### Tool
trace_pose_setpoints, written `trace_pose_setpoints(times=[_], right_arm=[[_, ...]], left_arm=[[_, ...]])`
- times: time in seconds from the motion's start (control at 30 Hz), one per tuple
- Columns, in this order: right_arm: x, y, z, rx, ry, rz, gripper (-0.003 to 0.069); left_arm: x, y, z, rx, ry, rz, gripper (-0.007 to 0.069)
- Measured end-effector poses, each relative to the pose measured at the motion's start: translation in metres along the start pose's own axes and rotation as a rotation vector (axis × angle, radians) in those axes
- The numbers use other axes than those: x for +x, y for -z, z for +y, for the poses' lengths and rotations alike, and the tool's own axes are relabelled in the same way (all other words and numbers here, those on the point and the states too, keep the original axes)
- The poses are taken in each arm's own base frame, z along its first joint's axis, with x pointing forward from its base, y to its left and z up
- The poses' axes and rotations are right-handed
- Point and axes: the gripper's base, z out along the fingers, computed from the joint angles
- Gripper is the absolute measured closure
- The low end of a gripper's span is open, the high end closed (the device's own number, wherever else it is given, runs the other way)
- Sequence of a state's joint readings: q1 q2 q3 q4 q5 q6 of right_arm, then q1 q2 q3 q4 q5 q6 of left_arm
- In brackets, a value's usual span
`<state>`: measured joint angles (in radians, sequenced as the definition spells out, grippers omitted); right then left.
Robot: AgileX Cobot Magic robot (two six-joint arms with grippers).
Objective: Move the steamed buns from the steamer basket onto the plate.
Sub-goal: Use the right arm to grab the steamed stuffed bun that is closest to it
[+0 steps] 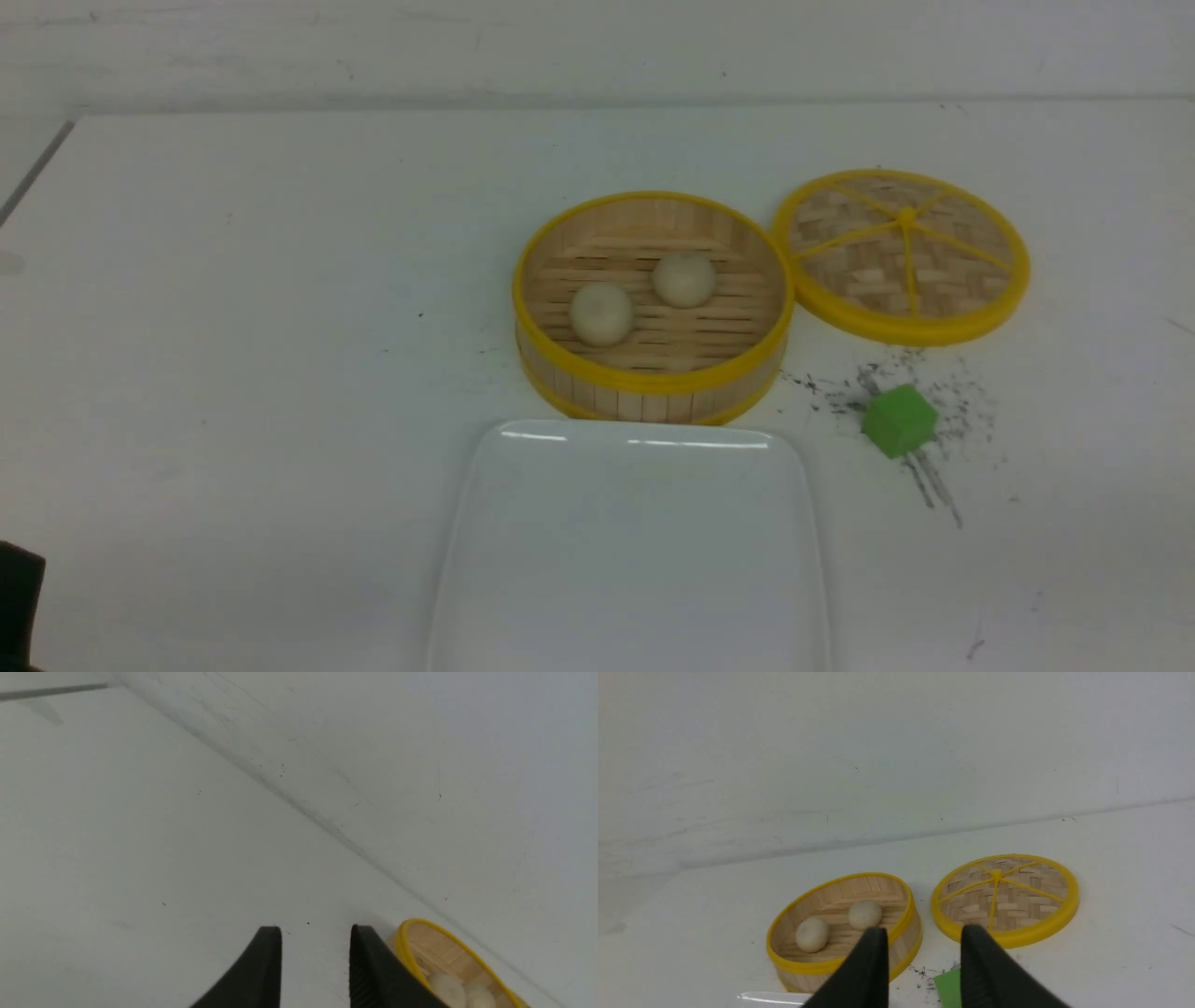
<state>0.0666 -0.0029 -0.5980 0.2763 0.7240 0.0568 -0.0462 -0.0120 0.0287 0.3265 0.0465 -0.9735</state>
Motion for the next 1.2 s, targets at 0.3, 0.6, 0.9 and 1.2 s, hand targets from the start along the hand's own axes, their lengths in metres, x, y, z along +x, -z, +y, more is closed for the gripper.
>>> trace_pose_setpoints(times=[0.3,0.6,0.9,1.2], right_arm=[[0.003,-0.008,0.002,-0.034,0.046,0.072,0.0417],[-0.042,-0.056,0.016,-0.123,0.154,0.26,0.0328],[-0.096,-0.118,0.018,-0.116,0.192,0.32,0.0307],[-0.133,-0.212,0.014,-0.149,0.211,0.516,0.0306]], left_arm=[[-0.002,0.0,-0.003,0.03,-0.093,-0.023,0.0335],[-0.014,0.002,-0.01,0.027,-0.022,-0.046,0.0187],[-0.072,-0.007,-0.053,0.059,-0.077,-0.102,0.0207],[-0.102,-0.034,-0.078,0.056,-0.145,-0.078,0.0258]])
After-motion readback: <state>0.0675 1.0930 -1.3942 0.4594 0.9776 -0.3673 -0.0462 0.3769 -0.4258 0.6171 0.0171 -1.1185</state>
